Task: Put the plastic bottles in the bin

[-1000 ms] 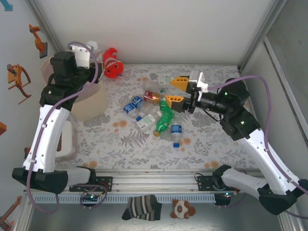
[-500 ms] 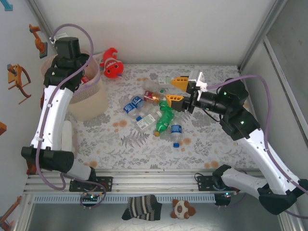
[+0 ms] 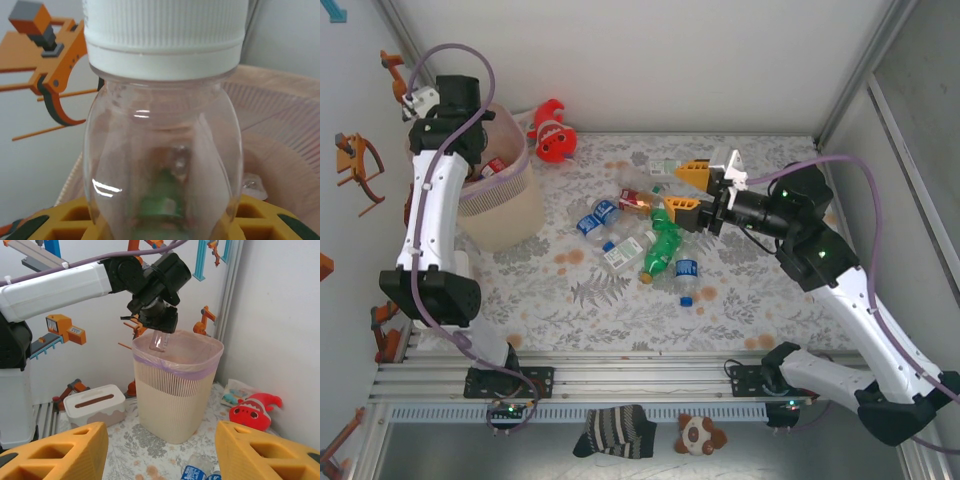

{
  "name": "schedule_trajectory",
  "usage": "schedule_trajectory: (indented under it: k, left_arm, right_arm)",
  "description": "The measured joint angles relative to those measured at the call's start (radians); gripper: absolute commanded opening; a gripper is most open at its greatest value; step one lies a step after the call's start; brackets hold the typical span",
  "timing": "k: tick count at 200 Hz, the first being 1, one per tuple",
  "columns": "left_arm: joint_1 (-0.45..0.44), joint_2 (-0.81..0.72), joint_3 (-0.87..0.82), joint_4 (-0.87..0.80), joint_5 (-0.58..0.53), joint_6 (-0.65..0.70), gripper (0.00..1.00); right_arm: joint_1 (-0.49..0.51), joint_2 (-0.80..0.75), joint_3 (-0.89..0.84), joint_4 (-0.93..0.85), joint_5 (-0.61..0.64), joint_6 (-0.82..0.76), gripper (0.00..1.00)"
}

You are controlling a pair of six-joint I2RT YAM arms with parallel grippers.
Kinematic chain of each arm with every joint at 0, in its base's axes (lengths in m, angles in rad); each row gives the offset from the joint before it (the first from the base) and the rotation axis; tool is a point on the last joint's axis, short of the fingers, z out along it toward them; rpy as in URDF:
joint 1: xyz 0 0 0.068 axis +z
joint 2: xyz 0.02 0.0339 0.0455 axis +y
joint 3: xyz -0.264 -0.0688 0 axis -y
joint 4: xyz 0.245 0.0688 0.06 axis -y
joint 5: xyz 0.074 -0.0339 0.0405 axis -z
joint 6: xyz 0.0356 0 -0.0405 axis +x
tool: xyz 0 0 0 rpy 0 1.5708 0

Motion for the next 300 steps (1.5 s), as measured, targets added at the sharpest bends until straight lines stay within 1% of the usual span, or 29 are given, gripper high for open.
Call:
schedule_trajectory:
  k: [27, 88, 146, 187, 216, 245, 264, 300]
  left_arm:
    - [0.016, 0.037, -0.006, -0.036, -0.002, -0.053, 0.04]
    - [0.049, 0.139, -0.014, -0.11, -0.024, -0.124, 0.05]
    - [0.056, 0.218, -0.053, -0.162, -0.004, -0.174, 0.06]
    - [0.086, 0.261, -0.066, -0.172, 0.073, -0.19, 0.11]
    - [0.11, 0.268, -0.042, -0.177, 0.133, -0.188, 0.14]
    - [0.14, 0.276, -0.027, -0.177, 0.204, -0.188, 0.22]
    - [0.171, 0.274, -0.027, -0.161, 0.275, -0.187, 0.27]
    - [0.216, 0.265, -0.039, -0.098, 0.454, -0.191, 0.34]
  right_arm:
    - [0.0, 0.014, 0.0, -0.002, -0.001, -0.002, 0.58]
    - [0.0, 0.031, 0.0, -0.04, -0.001, -0.025, 0.58]
    - [0.0, 0.069, 0.023, -0.081, -0.002, -0.047, 0.58]
    - [0.0, 0.076, 0.033, -0.091, -0.002, -0.055, 0.58]
    - [0.0, 0.076, 0.039, -0.093, -0.001, -0.055, 0.57]
    - [0.0, 0.076, 0.041, -0.093, 0.0, -0.055, 0.57]
    - [0.0, 0.075, 0.04, -0.093, 0.0, -0.055, 0.57]
    - [0.0, 0.063, 0.036, -0.091, 0.006, -0.053, 0.57]
